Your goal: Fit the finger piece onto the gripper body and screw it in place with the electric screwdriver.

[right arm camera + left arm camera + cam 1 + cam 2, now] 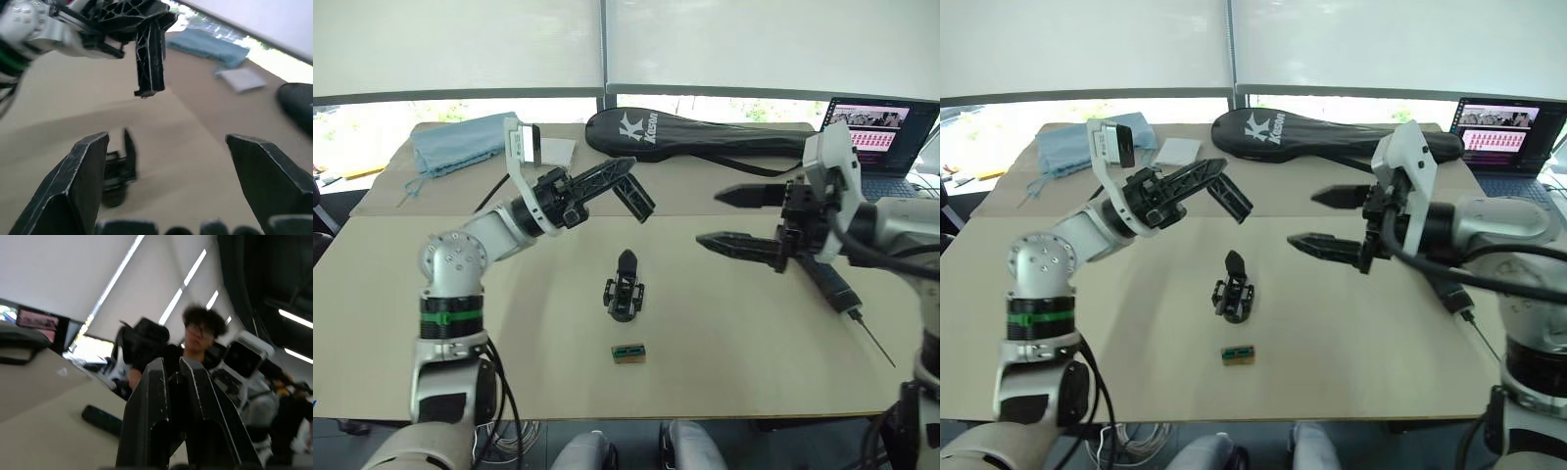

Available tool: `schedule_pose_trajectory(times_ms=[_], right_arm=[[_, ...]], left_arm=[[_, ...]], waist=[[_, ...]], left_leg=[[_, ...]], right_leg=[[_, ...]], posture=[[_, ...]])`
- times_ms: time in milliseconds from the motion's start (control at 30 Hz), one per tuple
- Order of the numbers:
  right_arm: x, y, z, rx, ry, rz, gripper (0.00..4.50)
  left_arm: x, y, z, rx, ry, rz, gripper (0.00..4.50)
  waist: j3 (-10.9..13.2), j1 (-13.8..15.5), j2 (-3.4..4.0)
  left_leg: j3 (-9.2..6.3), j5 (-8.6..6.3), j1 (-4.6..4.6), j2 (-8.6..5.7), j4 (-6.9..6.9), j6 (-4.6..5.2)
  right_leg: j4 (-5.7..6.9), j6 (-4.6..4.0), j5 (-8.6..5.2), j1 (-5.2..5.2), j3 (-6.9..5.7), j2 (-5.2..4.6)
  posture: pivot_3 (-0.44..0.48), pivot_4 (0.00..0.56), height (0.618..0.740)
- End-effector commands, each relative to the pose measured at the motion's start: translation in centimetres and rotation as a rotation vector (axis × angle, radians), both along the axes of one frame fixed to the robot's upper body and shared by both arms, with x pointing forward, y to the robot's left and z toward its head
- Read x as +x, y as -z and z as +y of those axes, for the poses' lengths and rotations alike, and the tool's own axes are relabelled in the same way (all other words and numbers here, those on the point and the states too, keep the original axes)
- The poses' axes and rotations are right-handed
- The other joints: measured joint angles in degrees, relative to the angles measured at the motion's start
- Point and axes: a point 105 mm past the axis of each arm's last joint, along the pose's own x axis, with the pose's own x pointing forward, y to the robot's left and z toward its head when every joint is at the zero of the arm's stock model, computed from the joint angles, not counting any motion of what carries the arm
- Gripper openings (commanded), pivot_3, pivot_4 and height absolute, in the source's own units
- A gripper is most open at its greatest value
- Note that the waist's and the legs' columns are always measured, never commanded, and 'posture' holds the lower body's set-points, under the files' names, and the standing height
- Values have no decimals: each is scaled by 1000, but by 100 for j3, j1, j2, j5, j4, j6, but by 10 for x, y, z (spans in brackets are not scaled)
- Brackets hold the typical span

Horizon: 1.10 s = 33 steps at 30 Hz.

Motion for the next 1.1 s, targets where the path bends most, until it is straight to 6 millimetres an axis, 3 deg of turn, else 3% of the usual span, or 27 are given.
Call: schedule_pose_trajectory(times_ms=[33, 133, 367, 1100], right_arm=[[-12, 2, 7, -5, -66, 173, 4236], [-11, 15, 19, -45, -59, 265, 4236], [-17, 19, 50, 30, -160, 391, 4236], [-15, 34, 67, 5, -69, 468, 4236]], left_arm=[[-21, -1, -12, 97, 224, -4, 0], [-30, 3, -21, 163, 322, -9, 0], [-37, 19, -34, 260, 408, -34, 0], [-37, 30, -40, 291, 417, -49, 0]], waist=[[0, -8, 0], [0, 7, 0], [0, 18, 0], [0, 50, 0]], left_leg=[[0, 0, 0, 0, -2, 0], [0, 0, -1, 0, -5, 1], [0, 0, -9, -1, -6, 2], [0, 1, -10, -4, -7, 5]], right_leg=[[1, 0, 0, 0, 1, -3], [0, -1, -1, 0, 1, -12], [3, -3, 0, -10, -1, -18], [-1, -2, 0, -9, -5, -20]], posture=[[0, 150, 740], [0, 150, 740], [0, 150, 740], [0, 150, 740]])
